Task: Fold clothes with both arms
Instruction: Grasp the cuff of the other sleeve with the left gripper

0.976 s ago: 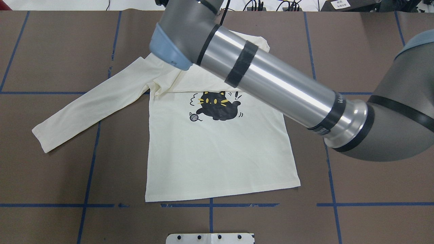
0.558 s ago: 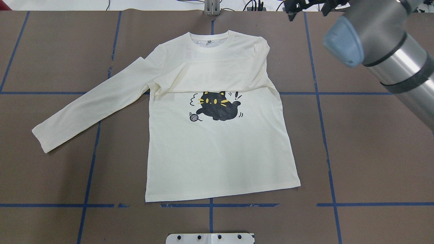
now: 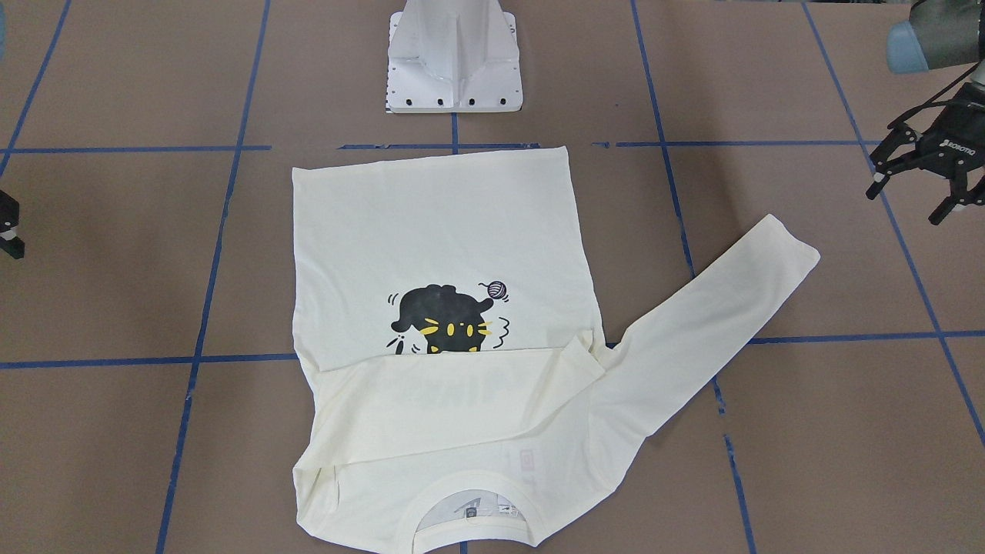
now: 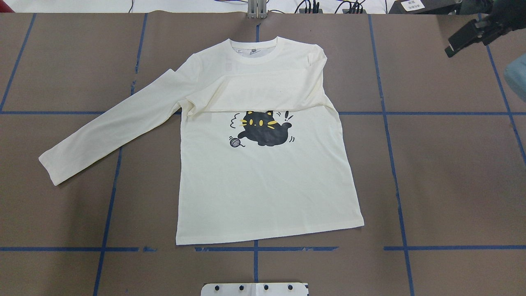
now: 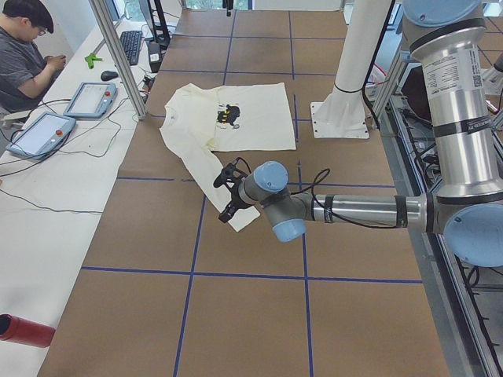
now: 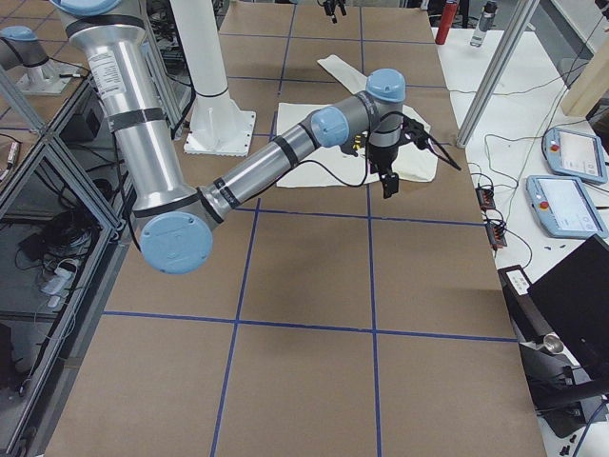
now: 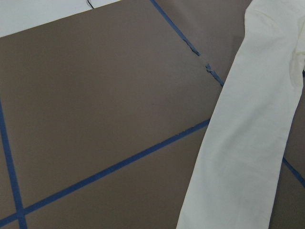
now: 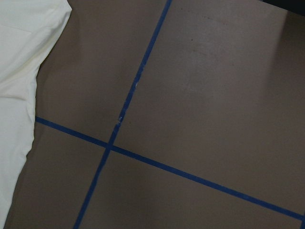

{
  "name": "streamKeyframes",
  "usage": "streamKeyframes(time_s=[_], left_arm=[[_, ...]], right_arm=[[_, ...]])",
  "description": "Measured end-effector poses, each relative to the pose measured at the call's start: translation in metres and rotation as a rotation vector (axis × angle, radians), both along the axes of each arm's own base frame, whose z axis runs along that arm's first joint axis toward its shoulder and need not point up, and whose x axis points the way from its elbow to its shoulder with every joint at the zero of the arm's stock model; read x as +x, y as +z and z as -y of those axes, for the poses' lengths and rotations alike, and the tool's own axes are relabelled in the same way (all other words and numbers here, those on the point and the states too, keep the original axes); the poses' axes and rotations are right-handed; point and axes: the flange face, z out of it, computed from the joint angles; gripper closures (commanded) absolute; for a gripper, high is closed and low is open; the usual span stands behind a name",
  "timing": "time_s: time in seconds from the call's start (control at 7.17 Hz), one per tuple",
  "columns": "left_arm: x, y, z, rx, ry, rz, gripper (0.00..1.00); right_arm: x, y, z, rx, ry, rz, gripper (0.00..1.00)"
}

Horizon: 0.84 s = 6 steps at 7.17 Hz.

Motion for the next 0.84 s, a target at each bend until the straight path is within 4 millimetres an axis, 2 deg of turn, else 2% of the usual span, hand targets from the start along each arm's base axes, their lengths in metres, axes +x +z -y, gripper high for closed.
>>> streamKeyframes(time_s=[0.14,0.28,0.42,0.7,0.84], left_arm=[[0.020,0.005,-0.010,0.008,0.033,0.013,0.01],[0.043,0.009,-0.019,0.016,0.068,0.032,0.01],[0.066,0.013,-0.027,0.025,0.097,0.055,0.01],[0.098,0.020,-0.039,0.042,0.126,0.097,0.02],[0.110,0.026,-0.043,0.048,0.130,0.119,0.08]], right_arm=[[0.012,0.031,-0.017,0.005,0.006,0.002,0.00],[0.019,0.047,-0.027,0.009,0.012,0.006,0.00],[0.023,0.054,-0.032,0.010,0.017,0.007,0.00],[0.025,0.058,-0.034,0.007,0.023,0.007,0.00],[0.025,0.059,-0.035,0.005,0.024,0.006,0.00]])
